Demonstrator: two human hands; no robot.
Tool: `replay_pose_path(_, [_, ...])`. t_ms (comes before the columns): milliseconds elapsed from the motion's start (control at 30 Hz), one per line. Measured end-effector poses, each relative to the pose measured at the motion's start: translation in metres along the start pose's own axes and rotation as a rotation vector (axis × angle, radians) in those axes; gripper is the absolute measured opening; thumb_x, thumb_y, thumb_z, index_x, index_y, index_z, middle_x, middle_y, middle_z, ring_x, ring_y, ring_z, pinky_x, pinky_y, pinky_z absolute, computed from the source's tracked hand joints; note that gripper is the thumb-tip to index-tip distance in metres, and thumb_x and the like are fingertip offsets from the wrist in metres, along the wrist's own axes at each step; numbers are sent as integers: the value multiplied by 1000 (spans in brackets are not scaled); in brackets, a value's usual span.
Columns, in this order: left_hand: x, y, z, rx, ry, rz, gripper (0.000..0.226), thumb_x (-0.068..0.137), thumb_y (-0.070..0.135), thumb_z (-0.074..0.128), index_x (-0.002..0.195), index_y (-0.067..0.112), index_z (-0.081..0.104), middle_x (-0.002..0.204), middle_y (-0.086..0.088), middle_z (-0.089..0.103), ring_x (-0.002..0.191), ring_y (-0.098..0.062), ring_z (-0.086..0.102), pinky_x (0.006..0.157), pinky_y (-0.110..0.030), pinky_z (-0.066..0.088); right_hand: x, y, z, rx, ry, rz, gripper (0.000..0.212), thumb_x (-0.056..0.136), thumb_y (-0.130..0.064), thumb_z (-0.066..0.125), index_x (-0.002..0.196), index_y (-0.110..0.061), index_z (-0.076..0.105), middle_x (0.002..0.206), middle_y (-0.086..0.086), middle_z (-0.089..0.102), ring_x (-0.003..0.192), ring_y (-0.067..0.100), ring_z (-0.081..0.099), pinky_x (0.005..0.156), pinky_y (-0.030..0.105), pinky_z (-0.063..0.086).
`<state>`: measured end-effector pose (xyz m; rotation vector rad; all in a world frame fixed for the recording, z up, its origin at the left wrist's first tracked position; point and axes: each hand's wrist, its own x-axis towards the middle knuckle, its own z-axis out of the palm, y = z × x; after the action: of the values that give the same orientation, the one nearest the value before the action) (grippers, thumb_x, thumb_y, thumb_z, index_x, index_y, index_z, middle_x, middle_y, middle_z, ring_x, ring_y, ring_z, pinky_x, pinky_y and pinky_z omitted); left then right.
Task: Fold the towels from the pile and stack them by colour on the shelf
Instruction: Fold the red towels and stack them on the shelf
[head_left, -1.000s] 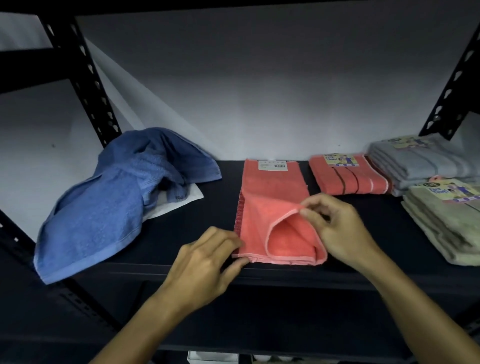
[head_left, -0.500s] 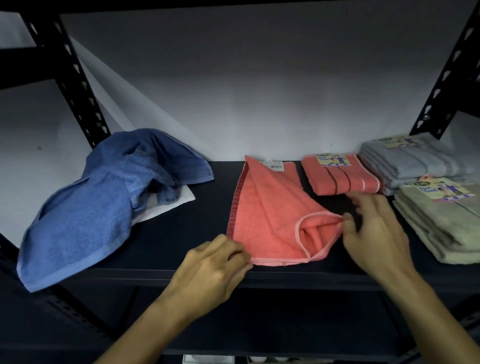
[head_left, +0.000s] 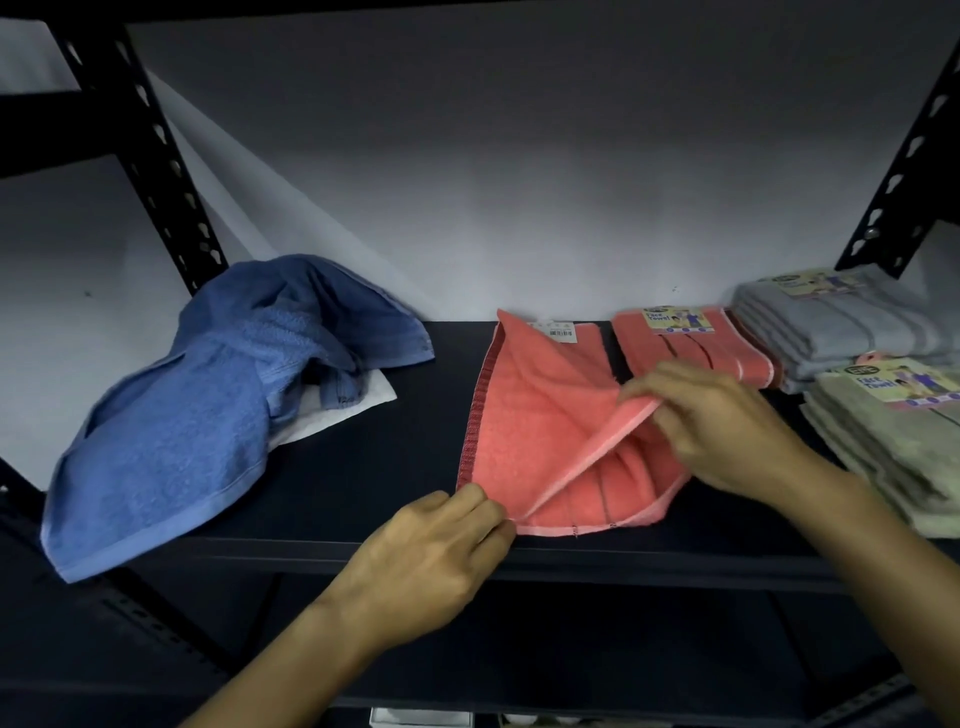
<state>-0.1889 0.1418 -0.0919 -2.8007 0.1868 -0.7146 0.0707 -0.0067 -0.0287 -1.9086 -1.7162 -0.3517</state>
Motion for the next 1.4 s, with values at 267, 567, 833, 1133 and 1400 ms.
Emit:
replay_pose_path(267, [-5,5,5,-60,11,-96,26,80,-3,62,101,10,70,107,-3,66,91,-17,60,60,-28,52,-5,36,-8,211,300,329,30,84,15,58,97,-9,70,100,5,61,95,12,55,86,5,38])
replay_pose_path(567, [-3,-10,-2,-300,42,-321,21,93,38,66,102,20,71,107,15,63,95,-3,58,64,-18,51,-38,2,-23,-286,-111,-72,60,65,-4,66,124,-15,66,141,14,47,135,34,38,110,58,30])
replay_pose_path(833, [-2,-26,3,-381,-79,-274,28,96,46,58,110,26,73,129,15,60,127,0,49,96,-31,50,-12,-50,50,4,-324,-60,43,88,-46,61,126,-25,63,115,-14,59,107,7,50,97,31,43])
replay_pose_path(1133, [-6,-21,13,-538,-42,-382,30,97,45,55,107,24,74,130,16,63,131,7,43,108,-31,42,2,-42,52,196,73,44,18,94,-8,60,108,-9,70,96,-9,58,88,-6,53,82,12,45])
replay_pose_path(1400, [-6,-22,15,-565,-51,-391,31,97,47,54,108,25,73,131,16,62,131,7,42,108,-33,43,28,-38,23,81,441,-64,29,95,-5,47,116,3,65,85,13,56,80,5,52,68,12,48])
